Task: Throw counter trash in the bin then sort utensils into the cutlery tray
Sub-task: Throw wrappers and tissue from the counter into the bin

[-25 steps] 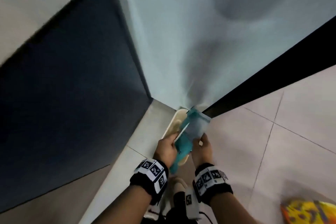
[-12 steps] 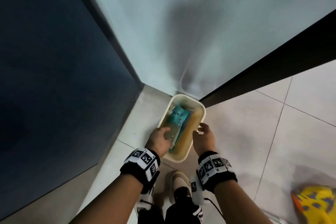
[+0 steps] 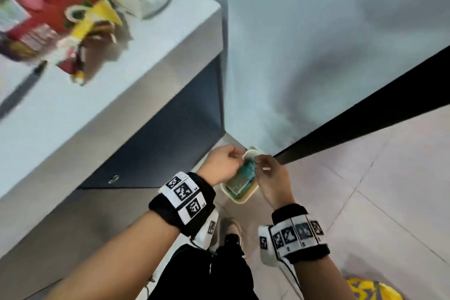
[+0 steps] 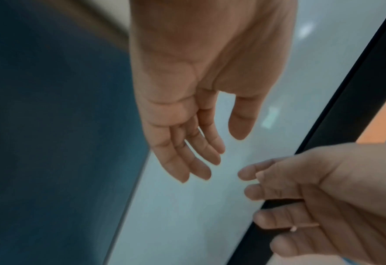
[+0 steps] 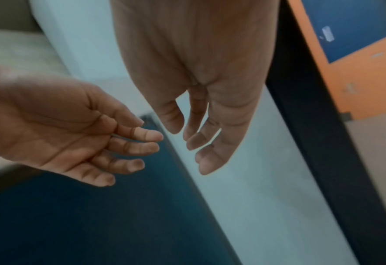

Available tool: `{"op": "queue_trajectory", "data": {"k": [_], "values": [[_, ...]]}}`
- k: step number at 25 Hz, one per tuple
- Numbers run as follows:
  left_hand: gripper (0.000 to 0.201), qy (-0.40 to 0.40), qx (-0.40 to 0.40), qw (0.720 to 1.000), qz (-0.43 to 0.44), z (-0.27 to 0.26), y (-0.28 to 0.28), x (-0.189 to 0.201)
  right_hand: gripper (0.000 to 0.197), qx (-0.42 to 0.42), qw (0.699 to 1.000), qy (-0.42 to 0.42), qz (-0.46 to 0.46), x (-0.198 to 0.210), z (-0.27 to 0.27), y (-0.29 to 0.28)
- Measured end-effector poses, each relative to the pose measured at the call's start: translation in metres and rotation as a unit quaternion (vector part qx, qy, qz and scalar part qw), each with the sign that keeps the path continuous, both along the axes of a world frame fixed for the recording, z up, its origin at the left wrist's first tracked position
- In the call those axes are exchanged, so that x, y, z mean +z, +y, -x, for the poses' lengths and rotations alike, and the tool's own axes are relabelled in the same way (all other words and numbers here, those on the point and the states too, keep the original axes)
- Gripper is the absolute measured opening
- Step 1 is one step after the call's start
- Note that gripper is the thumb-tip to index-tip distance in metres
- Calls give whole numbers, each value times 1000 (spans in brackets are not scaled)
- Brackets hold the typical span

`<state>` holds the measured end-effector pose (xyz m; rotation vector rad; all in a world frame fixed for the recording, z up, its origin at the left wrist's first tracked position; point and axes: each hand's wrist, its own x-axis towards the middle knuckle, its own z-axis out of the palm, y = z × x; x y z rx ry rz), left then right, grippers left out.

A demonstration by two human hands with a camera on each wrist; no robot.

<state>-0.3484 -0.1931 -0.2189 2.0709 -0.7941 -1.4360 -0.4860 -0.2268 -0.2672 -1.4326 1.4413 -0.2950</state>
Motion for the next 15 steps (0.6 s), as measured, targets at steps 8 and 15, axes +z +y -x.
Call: {"op": "queue_trajectory", "data": {"k": [8, 15], "values": [[22, -111, 148, 967, 174, -92, 70, 205, 18, 134, 972, -120, 150, 161, -75, -5], [53, -362, 100, 909, 183, -176, 63, 219, 32, 204, 944, -53, 253, 213, -188, -41]]}}
